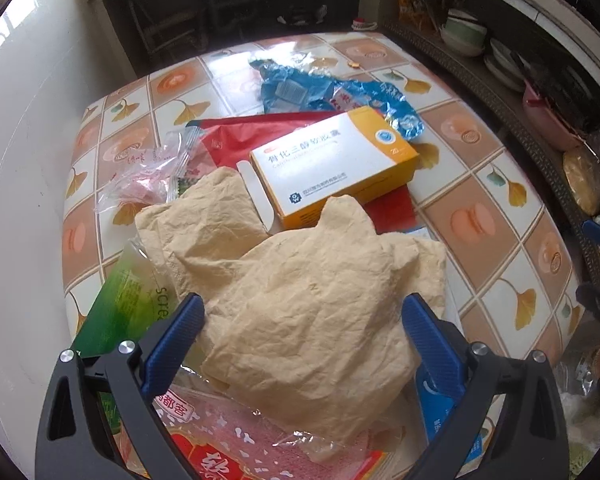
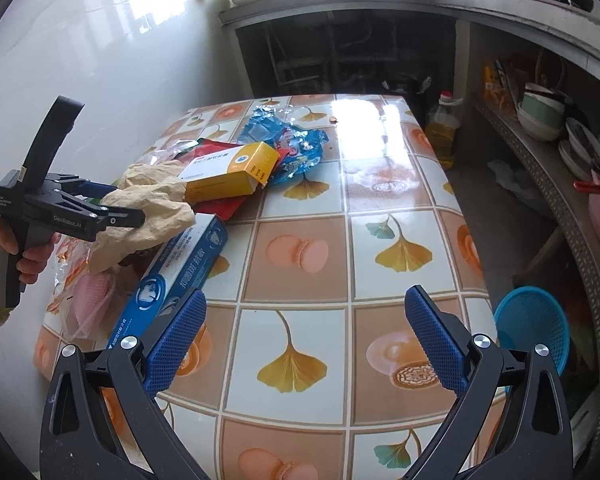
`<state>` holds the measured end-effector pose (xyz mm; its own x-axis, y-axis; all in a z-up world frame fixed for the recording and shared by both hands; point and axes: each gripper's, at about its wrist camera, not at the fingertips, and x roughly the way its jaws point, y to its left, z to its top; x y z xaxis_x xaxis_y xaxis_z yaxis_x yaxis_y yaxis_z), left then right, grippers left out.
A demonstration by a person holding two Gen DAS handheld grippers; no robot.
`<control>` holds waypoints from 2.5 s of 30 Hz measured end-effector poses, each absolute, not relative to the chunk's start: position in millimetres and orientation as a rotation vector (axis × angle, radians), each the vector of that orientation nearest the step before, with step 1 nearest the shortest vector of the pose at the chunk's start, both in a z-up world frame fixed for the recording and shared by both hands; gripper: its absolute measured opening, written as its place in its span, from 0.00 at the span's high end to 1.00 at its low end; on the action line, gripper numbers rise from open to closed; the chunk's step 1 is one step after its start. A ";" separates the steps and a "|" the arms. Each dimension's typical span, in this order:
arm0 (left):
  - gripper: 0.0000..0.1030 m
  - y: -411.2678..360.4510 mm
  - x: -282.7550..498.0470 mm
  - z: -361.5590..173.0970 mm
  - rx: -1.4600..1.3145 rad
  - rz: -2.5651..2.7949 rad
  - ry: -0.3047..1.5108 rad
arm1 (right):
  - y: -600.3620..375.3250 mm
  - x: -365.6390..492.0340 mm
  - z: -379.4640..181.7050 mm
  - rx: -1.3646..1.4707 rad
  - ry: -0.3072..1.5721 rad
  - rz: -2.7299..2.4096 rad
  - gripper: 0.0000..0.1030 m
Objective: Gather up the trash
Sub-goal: 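Grasp the crumpled tan paper with the left gripper and lift it, then grasp the clear snack bag with the right gripper while the left holds the paper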
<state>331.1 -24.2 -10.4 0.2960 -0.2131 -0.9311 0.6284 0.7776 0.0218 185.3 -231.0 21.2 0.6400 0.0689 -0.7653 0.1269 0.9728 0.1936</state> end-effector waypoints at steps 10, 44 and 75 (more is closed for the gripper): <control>0.50 -29.9 323.8 -6.5 0.501 -0.564 1.118 | -239.0 185.8 17.9 0.276 0.888 -0.039 0.07; 0.97 62.7 242.9 149.6 -0.020 -0.422 0.503 | -222.1 165.6 53.1 0.382 0.804 0.143 0.07; 0.97 145.5 178.3 127.8 -0.182 -0.225 0.488 | -37.1 285.8 12.1 0.048 1.005 0.613 0.96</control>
<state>178.3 145.5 127.8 0.8594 -0.2565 -0.4424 0.1701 0.9592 -0.2258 285.8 -37.1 12.1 0.3837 0.5021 -0.7750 -0.4596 0.8318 0.3114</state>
